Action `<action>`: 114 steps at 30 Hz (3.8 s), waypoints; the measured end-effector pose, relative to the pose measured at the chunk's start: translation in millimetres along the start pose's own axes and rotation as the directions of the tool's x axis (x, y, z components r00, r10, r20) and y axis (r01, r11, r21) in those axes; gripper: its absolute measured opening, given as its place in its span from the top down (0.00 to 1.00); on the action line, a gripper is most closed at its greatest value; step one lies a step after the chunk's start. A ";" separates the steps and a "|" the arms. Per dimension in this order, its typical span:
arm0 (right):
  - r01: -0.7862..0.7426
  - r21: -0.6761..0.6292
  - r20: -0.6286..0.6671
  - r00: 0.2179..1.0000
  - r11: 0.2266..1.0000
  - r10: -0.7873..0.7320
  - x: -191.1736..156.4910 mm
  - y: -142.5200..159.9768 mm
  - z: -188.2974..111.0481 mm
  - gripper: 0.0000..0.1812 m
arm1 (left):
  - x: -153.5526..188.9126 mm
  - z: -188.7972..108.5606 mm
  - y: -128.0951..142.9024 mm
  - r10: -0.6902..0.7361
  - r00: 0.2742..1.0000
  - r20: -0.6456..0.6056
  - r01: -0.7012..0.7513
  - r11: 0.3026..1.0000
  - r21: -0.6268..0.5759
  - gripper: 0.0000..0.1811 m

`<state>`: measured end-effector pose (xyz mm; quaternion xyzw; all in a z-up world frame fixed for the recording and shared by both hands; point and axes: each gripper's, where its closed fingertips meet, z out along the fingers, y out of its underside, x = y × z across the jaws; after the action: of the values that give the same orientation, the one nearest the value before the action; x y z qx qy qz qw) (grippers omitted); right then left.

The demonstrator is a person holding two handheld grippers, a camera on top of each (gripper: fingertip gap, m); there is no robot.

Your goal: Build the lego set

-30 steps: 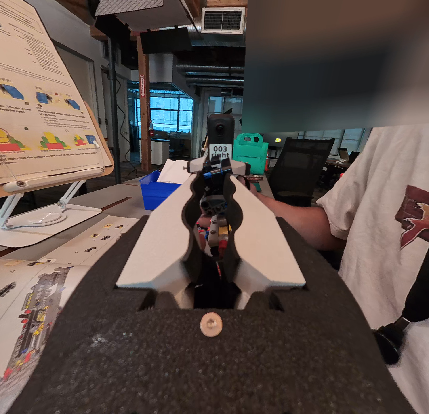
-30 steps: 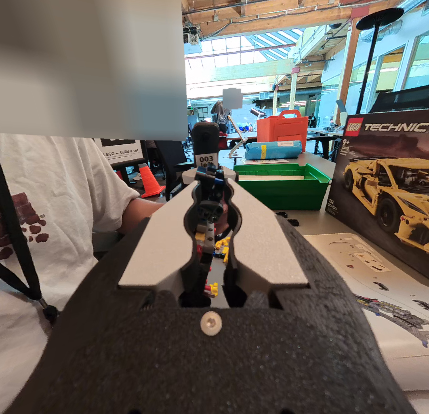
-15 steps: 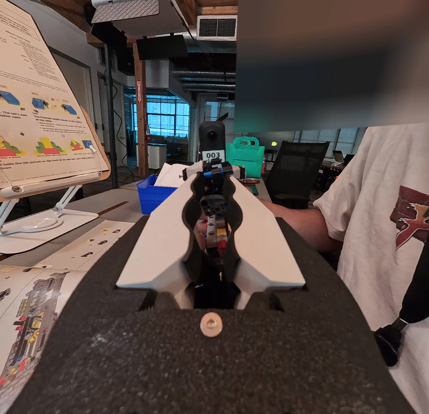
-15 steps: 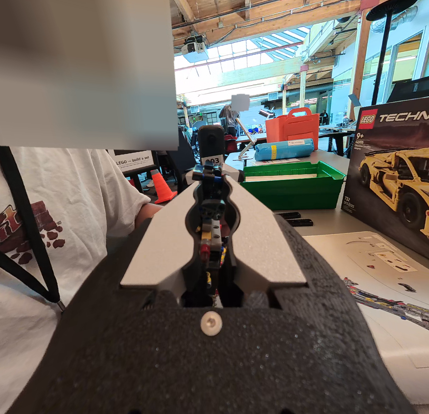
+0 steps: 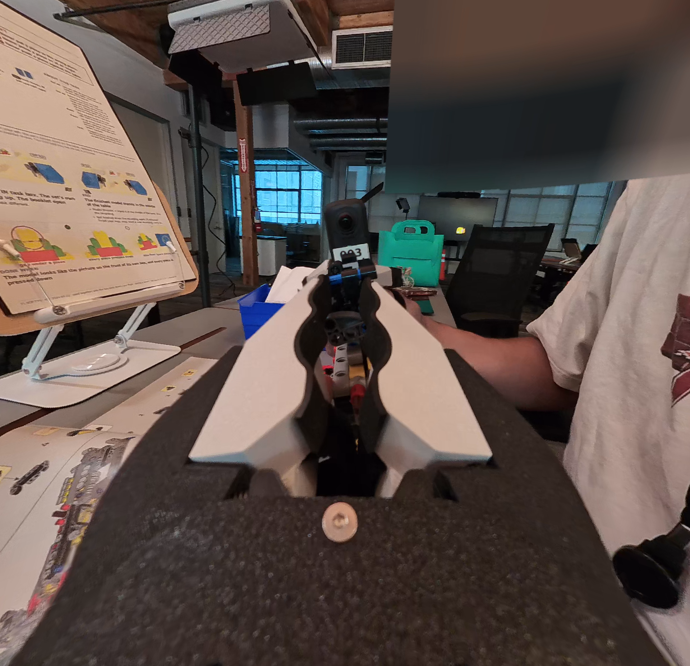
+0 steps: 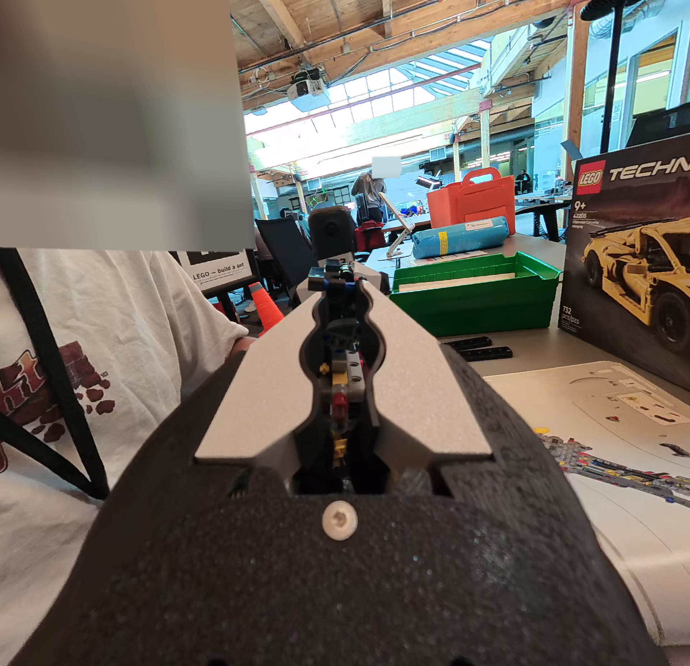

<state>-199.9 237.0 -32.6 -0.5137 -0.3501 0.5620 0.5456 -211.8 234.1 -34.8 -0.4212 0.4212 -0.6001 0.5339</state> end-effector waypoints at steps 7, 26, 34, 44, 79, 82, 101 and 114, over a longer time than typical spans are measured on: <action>-0.052 -0.003 0.019 0.998 0.999 0.052 -4.8 -1.5 0.8 0.94 | 4.4 -0.1 -2.7 0.051 0.999 -0.002 -0.051 0.999 0.001 0.93; -0.073 -0.036 -0.046 0.996 0.997 0.071 6.8 0.2 0.8 0.96 | -5.5 -0.5 -2.1 0.011 0.999 0.041 -0.011 1.000 -0.008 0.96; 0.426 -0.476 -0.282 0.755 0.769 -0.592 10.4 -5.0 -11.7 0.85 | -15.4 -1.4 0.2 -0.024 0.996 0.091 0.027 0.999 -0.027 0.96; 0.494 -0.849 -0.041 0.294 0.188 -0.955 15.2 2.3 1.9 0.95 | -20.9 0.9 11.1 -0.035 0.988 0.149 0.049 0.995 -0.088 0.96; 0.390 -0.918 -0.016 0.157 0.077 -0.987 19.1 -4.0 -2.9 0.97 | -28.6 8.4 37.5 -0.181 0.968 0.172 0.212 0.961 -0.179 0.86; 0.409 -0.900 -0.061 0.226 0.151 -0.972 15.9 -4.3 -2.3 0.97 | -25.9 8.4 36.5 -0.178 0.972 0.155 0.204 0.963 -0.178 0.86; 0.321 -0.947 0.081 0.230 -0.003 -0.970 22.9 -2.5 10.2 0.96 | -25.4 12.0 36.0 -0.157 0.969 0.190 0.190 0.967 -0.168 0.86; 0.236 -0.972 0.040 0.205 0.010 -0.978 26.7 0.0 12.3 0.97 | -29.9 7.8 38.1 -0.225 0.958 0.176 0.252 0.956 -0.150 0.87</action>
<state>-208.4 265.1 -35.0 -0.6126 -0.5389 -0.3032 0.4924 -191.3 260.6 -70.6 -0.5591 0.3737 -0.5871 0.4506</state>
